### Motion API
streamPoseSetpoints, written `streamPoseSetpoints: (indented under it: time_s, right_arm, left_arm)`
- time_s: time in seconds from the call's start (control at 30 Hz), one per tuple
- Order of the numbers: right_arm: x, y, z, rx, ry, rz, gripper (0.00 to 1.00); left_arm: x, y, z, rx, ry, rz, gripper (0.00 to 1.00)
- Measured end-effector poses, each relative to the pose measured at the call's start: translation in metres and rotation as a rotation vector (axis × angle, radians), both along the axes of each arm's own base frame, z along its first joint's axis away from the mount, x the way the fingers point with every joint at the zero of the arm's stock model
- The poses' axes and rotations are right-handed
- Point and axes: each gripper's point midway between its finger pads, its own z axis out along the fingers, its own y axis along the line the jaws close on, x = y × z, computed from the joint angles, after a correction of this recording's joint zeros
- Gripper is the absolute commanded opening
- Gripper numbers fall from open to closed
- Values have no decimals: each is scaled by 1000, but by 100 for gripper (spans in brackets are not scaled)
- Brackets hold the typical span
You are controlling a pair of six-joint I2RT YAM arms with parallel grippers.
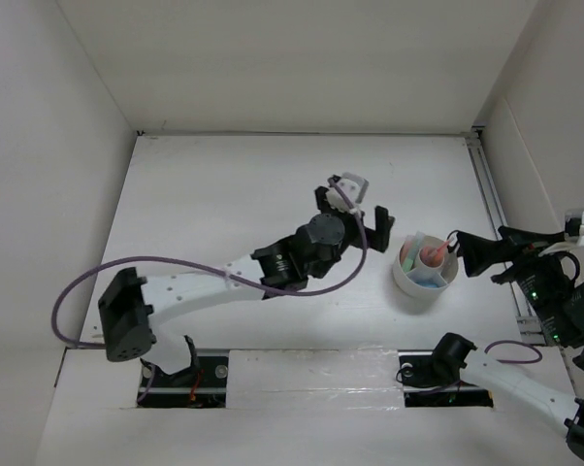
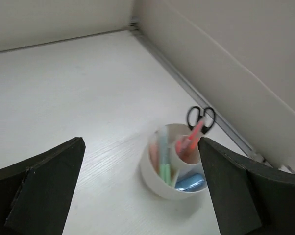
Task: Sort the stationery into containers
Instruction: Reset both arms
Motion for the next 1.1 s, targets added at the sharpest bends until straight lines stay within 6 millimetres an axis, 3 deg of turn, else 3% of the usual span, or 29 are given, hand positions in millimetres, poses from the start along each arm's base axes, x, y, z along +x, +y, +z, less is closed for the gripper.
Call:
streamPoseSetpoints:
  time_s: [0.1,0.17,0.2,0.37,0.43,0.53,0.63,0.87,1.0,1.1]
  right_arm:
    - [-6,-5,7,3,7,3,99]
    - [-12,-12,14,19,1,5,99]
    - [-17,-16,19,27,-4,6,99]
    - [-39,-38,38,58,-29,18,99]
    - [-45,-45,37,52,-23,19,99]
    - [-52,-51,24,25,15,20,99]
    - [-59,-54,9,8,60,37,99]
    - [-89,-71,2,89,42,96,99]
    - [-105,-75,-3,135,19,140,99]
    - [-105,-71,-8,126,33,137,99]
  left_arm:
    - [11,61,27,7,51,222,100]
    - [12,116,35,7,104,392,100]
    - [8,135,49,-28,111,425,100]
    - [-17,252,76,-149,183,631,100]
    - [-28,291,82,-206,200,673,100]
    - [-43,335,84,-272,218,702,100]
    - [-51,359,77,-277,233,720,100]
    - [-59,376,49,-148,257,742,100]
    - [-65,391,44,-138,262,750,100]
    - [-68,402,45,-173,263,755,100]
